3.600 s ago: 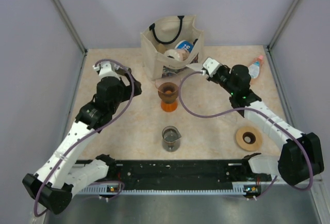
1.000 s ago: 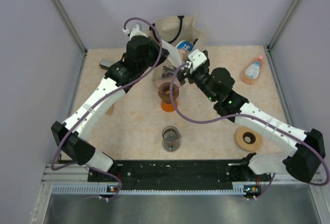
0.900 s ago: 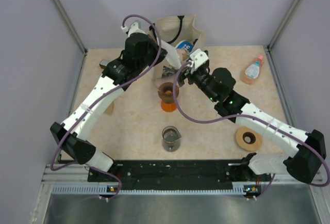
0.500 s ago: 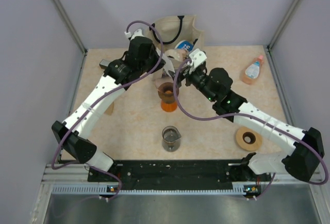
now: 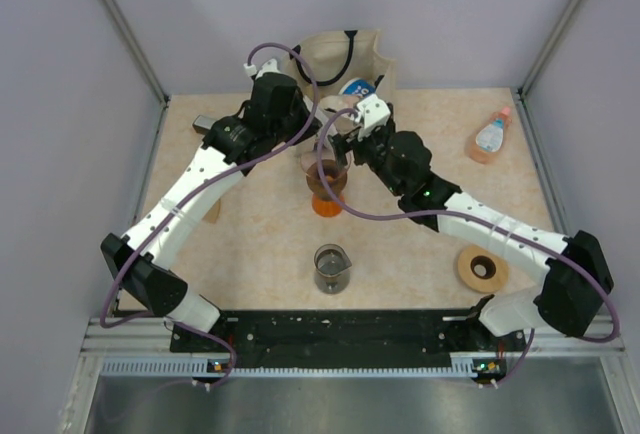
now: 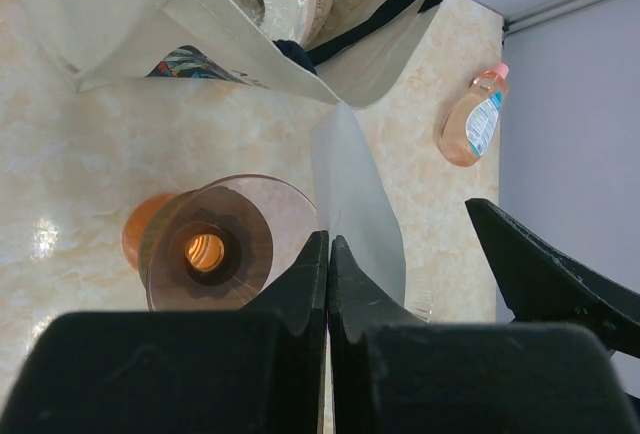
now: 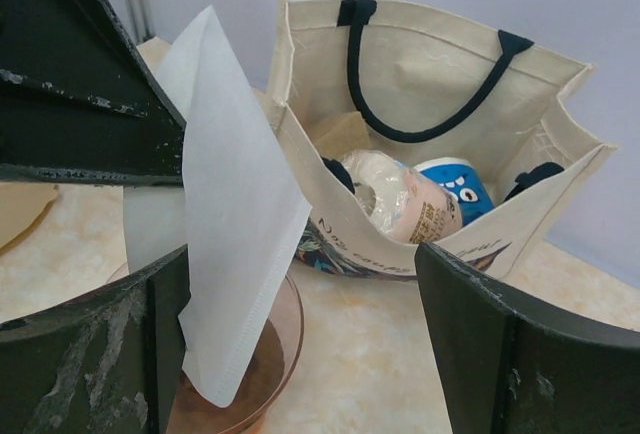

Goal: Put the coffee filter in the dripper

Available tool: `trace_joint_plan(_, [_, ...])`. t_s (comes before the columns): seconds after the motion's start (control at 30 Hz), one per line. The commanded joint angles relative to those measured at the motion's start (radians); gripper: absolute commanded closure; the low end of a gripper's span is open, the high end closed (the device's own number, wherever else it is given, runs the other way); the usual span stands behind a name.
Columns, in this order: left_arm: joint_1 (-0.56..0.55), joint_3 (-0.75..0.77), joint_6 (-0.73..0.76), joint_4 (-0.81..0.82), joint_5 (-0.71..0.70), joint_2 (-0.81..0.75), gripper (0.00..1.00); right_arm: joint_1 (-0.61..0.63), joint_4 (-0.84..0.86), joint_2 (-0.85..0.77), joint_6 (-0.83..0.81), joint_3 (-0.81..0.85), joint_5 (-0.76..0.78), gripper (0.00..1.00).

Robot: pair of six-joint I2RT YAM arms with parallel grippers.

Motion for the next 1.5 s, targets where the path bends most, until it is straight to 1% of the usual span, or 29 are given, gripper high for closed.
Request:
trace_joint_plan(0.0, [-0.003,0.003,0.024,0.016,0.005,-0.019,1.00,0.011,0.072,-0.003,0.015,0.061,0.037,0.14])
trace_joint_plan(0.17, [-0.011,0.002,0.045,0.019,0.016,-0.032,1.00,0.011,0.069,0.037,0.012,0.093,0.111,0.15])
trace_joint_plan(0.3, [-0.024,-0.003,0.073,0.021,0.013,-0.044,1.00,0.010,0.046,0.077,0.022,0.128,0.115,0.18])
trace_joint_plan(0.4, [-0.029,-0.008,0.087,0.018,0.000,-0.055,1.00,0.011,0.029,0.096,0.031,0.150,0.137,0.27])
trace_joint_plan(0.53, [-0.031,-0.028,0.119,0.013,-0.010,-0.074,1.00,0.011,-0.016,0.109,0.032,0.177,0.172,0.46])
trace_joint_plan(0.57, [-0.031,-0.035,0.136,0.012,-0.013,-0.081,1.00,0.011,-0.023,0.109,0.028,0.177,0.177,0.49])
trace_joint_plan(0.6, [-0.031,-0.043,0.150,0.005,-0.024,-0.088,1.00,0.010,-0.036,0.109,0.025,0.182,0.181,0.55])
trace_joint_plan(0.7, [-0.031,-0.052,0.200,-0.025,-0.038,-0.108,1.00,0.010,-0.094,0.109,0.006,0.206,0.189,0.83])
trace_joint_plan(0.73, [-0.031,-0.052,0.214,-0.040,-0.044,-0.113,1.00,0.010,-0.112,0.106,-0.003,0.216,0.187,0.86])
trace_joint_plan(0.83, [-0.031,-0.057,0.233,-0.076,-0.087,-0.134,1.00,0.011,-0.196,0.109,-0.012,0.248,0.175,0.92])
trace_joint_plan(0.93, [-0.031,-0.042,0.251,-0.114,-0.095,-0.139,1.00,0.011,-0.295,0.109,0.003,0.289,0.139,0.93])
trace_joint_plan(0.97, [-0.032,-0.032,0.256,-0.135,-0.098,-0.137,1.00,0.011,-0.318,0.108,0.014,0.304,0.123,0.93])
trace_joint_plan(1.07, [-0.032,-0.009,0.269,-0.209,-0.136,-0.130,1.00,0.010,-0.425,0.105,0.034,0.346,0.097,1.00])
trace_joint_plan(1.13, [-0.031,0.014,0.266,-0.266,-0.162,-0.119,0.99,0.011,-0.499,0.097,0.035,0.369,0.070,1.00])
trace_joint_plan(1.17, [-0.032,0.018,0.268,-0.280,-0.162,-0.118,0.98,0.010,-0.532,0.096,0.041,0.383,0.044,1.00])
trace_joint_plan(1.23, [-0.031,0.009,0.283,-0.275,-0.124,-0.128,0.89,0.010,-0.580,0.085,0.063,0.401,-0.013,1.00])
trace_joint_plan(1.3, [-0.031,-0.005,0.300,-0.246,-0.081,-0.145,0.75,0.011,-0.629,0.082,0.086,0.424,-0.053,1.00])
trace_joint_plan(1.37, [-0.031,-0.023,0.308,-0.216,-0.053,-0.171,0.59,0.010,-0.664,0.079,0.104,0.444,-0.079,1.00])
trace_joint_plan(1.47, [-0.031,-0.060,0.323,-0.156,-0.012,-0.215,0.40,0.010,-0.700,0.083,0.127,0.466,-0.087,1.00])
